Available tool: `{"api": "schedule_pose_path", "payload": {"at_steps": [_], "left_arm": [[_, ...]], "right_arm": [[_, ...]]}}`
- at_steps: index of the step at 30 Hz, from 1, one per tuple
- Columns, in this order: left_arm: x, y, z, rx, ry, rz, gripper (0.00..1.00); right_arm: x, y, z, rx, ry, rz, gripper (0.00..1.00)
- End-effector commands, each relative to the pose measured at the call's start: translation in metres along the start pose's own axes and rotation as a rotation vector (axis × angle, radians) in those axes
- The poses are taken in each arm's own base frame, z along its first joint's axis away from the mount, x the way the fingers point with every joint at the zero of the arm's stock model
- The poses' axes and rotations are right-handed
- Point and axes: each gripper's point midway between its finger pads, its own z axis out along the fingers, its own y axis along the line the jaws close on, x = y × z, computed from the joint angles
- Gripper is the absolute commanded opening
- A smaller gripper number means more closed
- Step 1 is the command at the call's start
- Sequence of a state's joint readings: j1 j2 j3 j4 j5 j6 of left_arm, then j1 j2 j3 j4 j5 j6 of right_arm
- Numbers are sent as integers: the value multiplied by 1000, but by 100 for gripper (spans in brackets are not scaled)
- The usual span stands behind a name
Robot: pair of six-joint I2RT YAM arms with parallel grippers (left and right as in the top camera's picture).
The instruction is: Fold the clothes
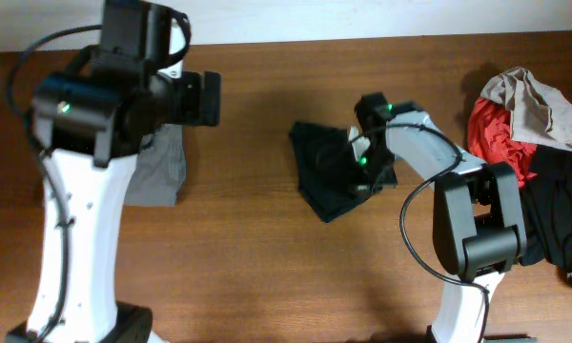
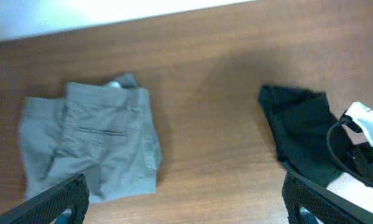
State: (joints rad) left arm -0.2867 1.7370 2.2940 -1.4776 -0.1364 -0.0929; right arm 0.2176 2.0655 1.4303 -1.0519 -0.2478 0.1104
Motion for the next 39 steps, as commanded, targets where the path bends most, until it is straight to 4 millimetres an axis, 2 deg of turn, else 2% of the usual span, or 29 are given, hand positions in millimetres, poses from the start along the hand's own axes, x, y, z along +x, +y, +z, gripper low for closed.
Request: {"api": "schedule_pose_path", "payload": {"at_steps": [1, 5, 7, 9, 10, 13, 14, 17, 21, 25, 28, 29, 33, 35, 39], "left_arm": [[13, -15, 37, 60, 110, 28, 99], [18, -25, 55, 101, 162, 22, 99], [19, -27, 63, 104, 177, 18, 99], [18, -23, 69, 96, 184, -6, 99], [19, -21, 70, 95, 192, -41, 99], [24, -27, 76, 175, 231, -94, 99], [26, -32, 79, 220, 250, -106, 99], [35, -54, 93, 341, 316, -128, 99], [63, -84, 128, 473, 463, -160, 99], [102, -124, 166, 618, 614, -189, 99], [122, -154, 186, 737, 677, -214, 99], [133, -165, 195, 765, 713, -245, 99], [159, -183, 215, 760, 777, -267, 99], [171, -195, 221, 751, 803, -280, 99], [180, -213, 230, 727, 803, -318, 99]], "right_arm": [[11, -5, 15, 12, 29, -16, 4], [1, 3, -3, -8, -15, -62, 4], [-7, 11, -30, -12, -69, -77, 5], [-11, 18, -54, -16, -115, -89, 10], [-12, 22, -69, -18, -142, -95, 18], [-10, 31, -108, -24, -216, -113, 69], [-9, 34, -119, -26, -242, -120, 82], [-7, 40, -145, -32, -307, -136, 98], [-3, 43, -162, -38, -352, -135, 99], [-1, 35, -173, -106, -361, 52, 99], [-2, 24, -192, -189, -400, 106, 99], [-2, 14, -204, -224, -429, 135, 99], [0, -20, -227, -253, -498, 228, 99], [4, -39, -232, -246, -510, 266, 99], [11, -54, -232, -233, -502, 276, 99]]}}
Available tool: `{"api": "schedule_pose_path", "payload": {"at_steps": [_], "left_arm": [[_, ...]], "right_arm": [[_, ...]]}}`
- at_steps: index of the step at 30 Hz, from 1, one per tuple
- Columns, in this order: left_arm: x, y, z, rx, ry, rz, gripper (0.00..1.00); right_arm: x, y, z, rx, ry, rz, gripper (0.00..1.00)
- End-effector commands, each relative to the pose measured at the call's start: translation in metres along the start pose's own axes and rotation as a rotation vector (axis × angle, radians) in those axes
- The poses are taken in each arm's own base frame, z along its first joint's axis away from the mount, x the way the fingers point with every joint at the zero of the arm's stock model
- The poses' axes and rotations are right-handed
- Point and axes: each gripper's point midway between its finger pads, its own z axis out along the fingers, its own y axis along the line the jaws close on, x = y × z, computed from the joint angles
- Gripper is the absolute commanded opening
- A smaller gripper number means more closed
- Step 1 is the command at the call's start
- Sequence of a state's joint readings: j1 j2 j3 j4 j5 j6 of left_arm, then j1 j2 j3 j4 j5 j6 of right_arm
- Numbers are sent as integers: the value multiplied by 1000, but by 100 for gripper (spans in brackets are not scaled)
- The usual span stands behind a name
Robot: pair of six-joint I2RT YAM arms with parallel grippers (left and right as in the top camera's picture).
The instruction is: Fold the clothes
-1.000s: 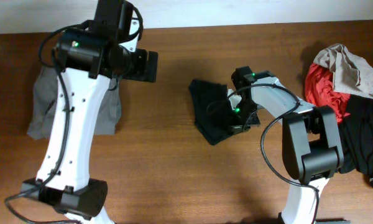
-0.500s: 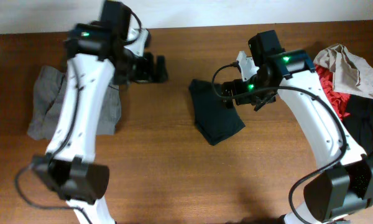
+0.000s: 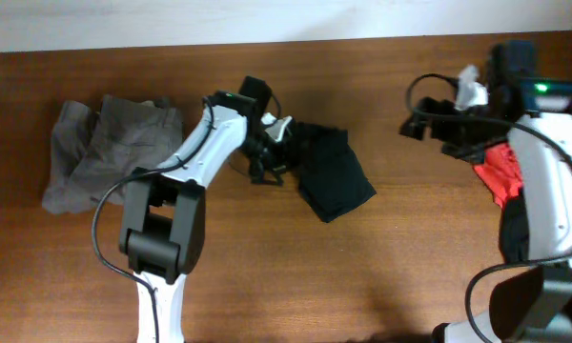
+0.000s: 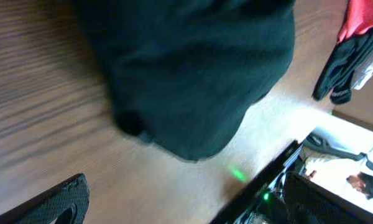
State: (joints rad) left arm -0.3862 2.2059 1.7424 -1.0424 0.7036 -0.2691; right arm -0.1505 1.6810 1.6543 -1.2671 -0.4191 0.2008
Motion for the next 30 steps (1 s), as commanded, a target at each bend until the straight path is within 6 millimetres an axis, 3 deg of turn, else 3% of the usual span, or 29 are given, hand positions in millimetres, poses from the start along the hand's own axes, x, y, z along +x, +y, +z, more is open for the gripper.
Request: {"api": "schedule_pose_path", "payload": {"at_steps": [1, 6, 11, 15, 20, 25, 30], "left_arm": [[5, -9, 25, 30, 13, -96, 99], [8, -6, 53, 42, 2, -205, 99], [15, 12, 68, -1, -7, -267, 99], [9, 19, 67, -28, -37, -262, 99], [-21, 12, 65, 0, -152, -176, 99], [-27, 19, 58, -2, -171, -192, 99], [-27, 24, 56, -18, -176, -202, 99]], "right_arm": [[-2, 4, -15, -33, -30, -29, 99], [-3, 1, -14, -13, -32, -34, 99], [-3, 1, -14, -11, -35, -35, 99], [-5, 1, -14, -11, -40, -37, 99], [-5, -3, -10, 5, -30, -32, 99], [-4, -10, 6, 11, 10, -14, 99], [5, -23, 40, -6, 75, 18, 97]]}}
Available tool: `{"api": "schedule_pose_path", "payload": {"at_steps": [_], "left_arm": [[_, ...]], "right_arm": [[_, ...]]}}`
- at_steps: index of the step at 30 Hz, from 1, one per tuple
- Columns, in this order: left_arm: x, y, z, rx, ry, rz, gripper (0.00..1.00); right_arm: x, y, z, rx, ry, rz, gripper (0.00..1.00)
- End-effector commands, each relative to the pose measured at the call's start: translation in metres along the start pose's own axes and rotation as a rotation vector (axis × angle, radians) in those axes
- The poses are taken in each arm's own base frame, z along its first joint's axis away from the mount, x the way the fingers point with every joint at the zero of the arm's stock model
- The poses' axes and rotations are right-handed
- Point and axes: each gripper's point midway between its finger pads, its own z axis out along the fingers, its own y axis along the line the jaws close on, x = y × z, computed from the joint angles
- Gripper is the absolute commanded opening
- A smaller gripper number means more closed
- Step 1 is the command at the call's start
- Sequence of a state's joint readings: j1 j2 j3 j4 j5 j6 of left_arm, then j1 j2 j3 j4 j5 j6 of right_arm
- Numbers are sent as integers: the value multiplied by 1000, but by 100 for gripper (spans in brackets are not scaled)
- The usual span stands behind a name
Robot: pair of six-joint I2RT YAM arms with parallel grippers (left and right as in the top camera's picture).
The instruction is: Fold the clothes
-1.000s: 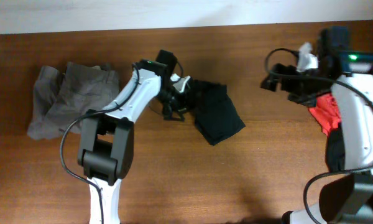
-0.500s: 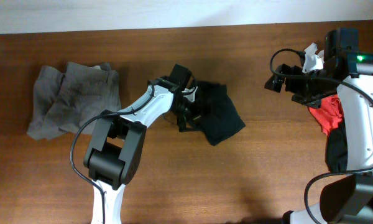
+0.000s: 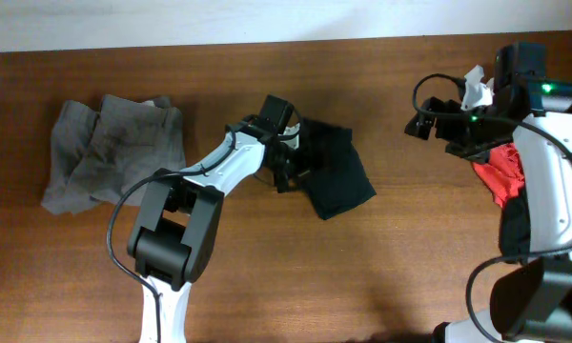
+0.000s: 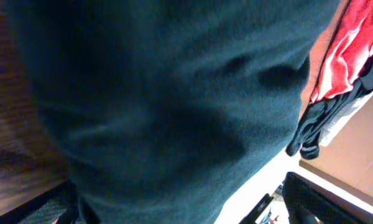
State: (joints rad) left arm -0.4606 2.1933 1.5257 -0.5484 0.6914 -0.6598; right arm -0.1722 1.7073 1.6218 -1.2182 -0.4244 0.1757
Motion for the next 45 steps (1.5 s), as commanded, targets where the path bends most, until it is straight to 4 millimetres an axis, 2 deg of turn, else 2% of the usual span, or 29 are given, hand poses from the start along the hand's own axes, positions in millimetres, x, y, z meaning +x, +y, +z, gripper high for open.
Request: {"api": "schedule_pose_path", "payload": {"at_steps": [1, 2, 3, 4, 5, 6, 8, 9, 13, 19, 23, 28, 32, 33, 41, 43, 45], "left_arm": [[-4, 34, 3, -105, -25, -51, 99], [-2, 35, 3, -111, -18, -57, 99], [0, 36, 3, -114, -13, -55, 99], [0, 36, 3, -115, -12, -47, 99], [-1, 37, 3, -119, -14, -39, 99], [-1, 39, 3, -128, -18, -40, 99], [-1, 40, 3, -133, -18, -42, 99], [-1, 40, 3, -133, -18, -42, 99], [-1, 40, 3, -133, -17, -42, 99], [0, 41, 2, -136, -13, -45, 99], [3, 43, 2, -143, -3, -53, 99], [4, 39, 0, -112, 11, -57, 99], [0, 44, -6, -101, 14, -45, 99], [-7, 50, -13, -99, -1, -40, 99], [-24, 56, -17, -102, -60, -3, 99], [-28, 55, -11, -91, -68, 12, 99], [-24, 55, 3, -59, -37, 18, 99]], "right_arm": [[16, -11, 35, -20, 94, 28, 93], [20, -13, 42, -28, 109, 35, 83], [24, -16, 51, -33, 123, 40, 63], [28, -19, 58, -35, 132, 41, 32], [32, -21, 67, -47, 142, 43, 9], [36, -20, 75, -66, 149, 41, 4], [43, -13, 90, -131, 155, 28, 4], [47, -3, 102, -198, 149, 5, 4], [54, 22, 127, -324, 111, -88, 4], [51, 57, 158, -357, 5, -145, 4], [46, 49, 171, -233, -42, -127, 4], [47, 45, 193, -210, -28, -121, 4], [54, 32, 218, -195, 17, -88, 4], [63, 30, 228, -213, 58, -76, 4], [69, 35, 229, -253, 92, -71, 4], [71, 37, 228, -271, 103, -70, 4], [73, 41, 227, -293, 113, -70, 4]]}}
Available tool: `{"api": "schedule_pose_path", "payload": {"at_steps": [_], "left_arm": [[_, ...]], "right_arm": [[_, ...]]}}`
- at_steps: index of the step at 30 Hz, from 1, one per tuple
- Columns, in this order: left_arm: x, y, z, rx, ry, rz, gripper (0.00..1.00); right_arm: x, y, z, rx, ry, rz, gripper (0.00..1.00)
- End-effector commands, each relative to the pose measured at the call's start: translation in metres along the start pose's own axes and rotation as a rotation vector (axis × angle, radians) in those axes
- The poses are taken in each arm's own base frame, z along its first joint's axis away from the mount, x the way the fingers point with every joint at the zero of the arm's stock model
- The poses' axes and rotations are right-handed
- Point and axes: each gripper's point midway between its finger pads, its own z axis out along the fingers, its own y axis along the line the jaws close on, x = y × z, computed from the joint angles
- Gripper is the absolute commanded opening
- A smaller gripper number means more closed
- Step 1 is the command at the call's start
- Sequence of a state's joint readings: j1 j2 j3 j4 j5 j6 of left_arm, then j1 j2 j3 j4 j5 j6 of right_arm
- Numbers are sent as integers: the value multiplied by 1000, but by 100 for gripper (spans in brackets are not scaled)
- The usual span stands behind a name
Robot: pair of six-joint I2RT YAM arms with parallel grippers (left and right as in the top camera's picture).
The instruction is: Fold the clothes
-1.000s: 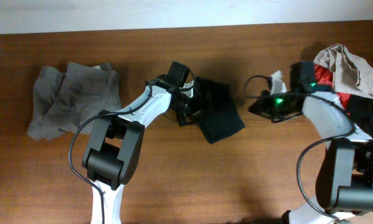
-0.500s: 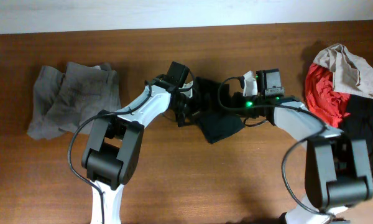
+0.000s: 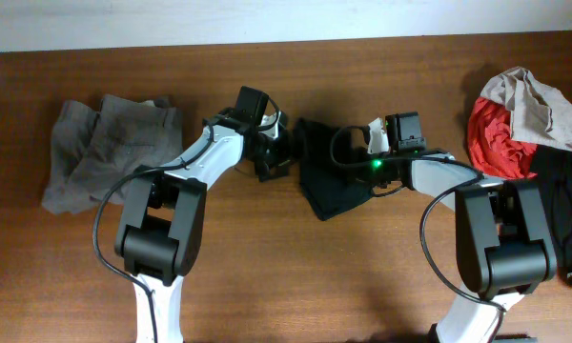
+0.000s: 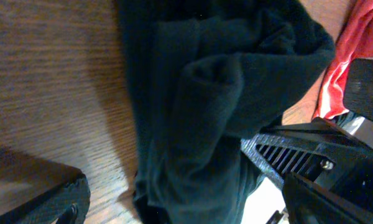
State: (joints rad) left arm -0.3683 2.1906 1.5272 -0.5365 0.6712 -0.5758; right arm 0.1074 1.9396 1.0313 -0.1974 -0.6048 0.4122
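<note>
A crumpled black garment (image 3: 330, 183) lies mid-table, and it also fills the left wrist view (image 4: 199, 93). My left gripper (image 3: 271, 158) sits at the garment's left edge. In its own view the left gripper (image 4: 196, 204) stands open, with the black cloth between the spread fingers (image 4: 65, 200). My right gripper (image 3: 364, 169) rests low against the garment's right edge, and the overhead view does not show how its jaws stand. A dark ribbed part of the right arm (image 4: 311, 148) shows behind the cloth.
Folded grey trousers (image 3: 114, 152) lie at the table's left. A heap of red, beige and black clothes (image 3: 529, 119) sits at the right edge. Bare wooden table (image 3: 267, 276) stretches along the front.
My right arm, then raised near the clothes heap, now has its gripper down at the black garment's right edge. The left gripper has shifted slightly left. The garment looks more bunched.
First my right gripper was at the black garment while the left arm hovered over the grey trousers. Then the left gripper was at the garment's left edge and the right arm was back by the heap. The left gripper stayed there, and now both grippers flank the garment.
</note>
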Motion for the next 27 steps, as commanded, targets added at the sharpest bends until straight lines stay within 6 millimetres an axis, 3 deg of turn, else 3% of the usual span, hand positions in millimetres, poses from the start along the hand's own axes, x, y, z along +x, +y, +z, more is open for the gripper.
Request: {"api": "schedule_pose_path", "payload": {"at_steps": [1, 9, 12, 19, 23, 27], "left_arm": [[16, 28, 36, -19, 74, -7, 99], [42, 34, 67, 85, 215, -70, 98], [45, 30, 70, 108, 233, -79, 90], [54, 21, 72, 143, 268, -75, 27], [50, 22, 69, 155, 262, -80, 13], [40, 10, 58, 256, 259, -49, 0]], "right_arm": [[18, -4, 12, -19, 70, 31, 4], [18, -3, 12, -25, 72, 31, 4], [18, -3, 12, -25, 72, 31, 4], [19, -3, 12, -28, 73, 31, 4], [20, 2, 11, -53, 82, 27, 4], [21, 10, 9, -100, 95, 11, 4]]}}
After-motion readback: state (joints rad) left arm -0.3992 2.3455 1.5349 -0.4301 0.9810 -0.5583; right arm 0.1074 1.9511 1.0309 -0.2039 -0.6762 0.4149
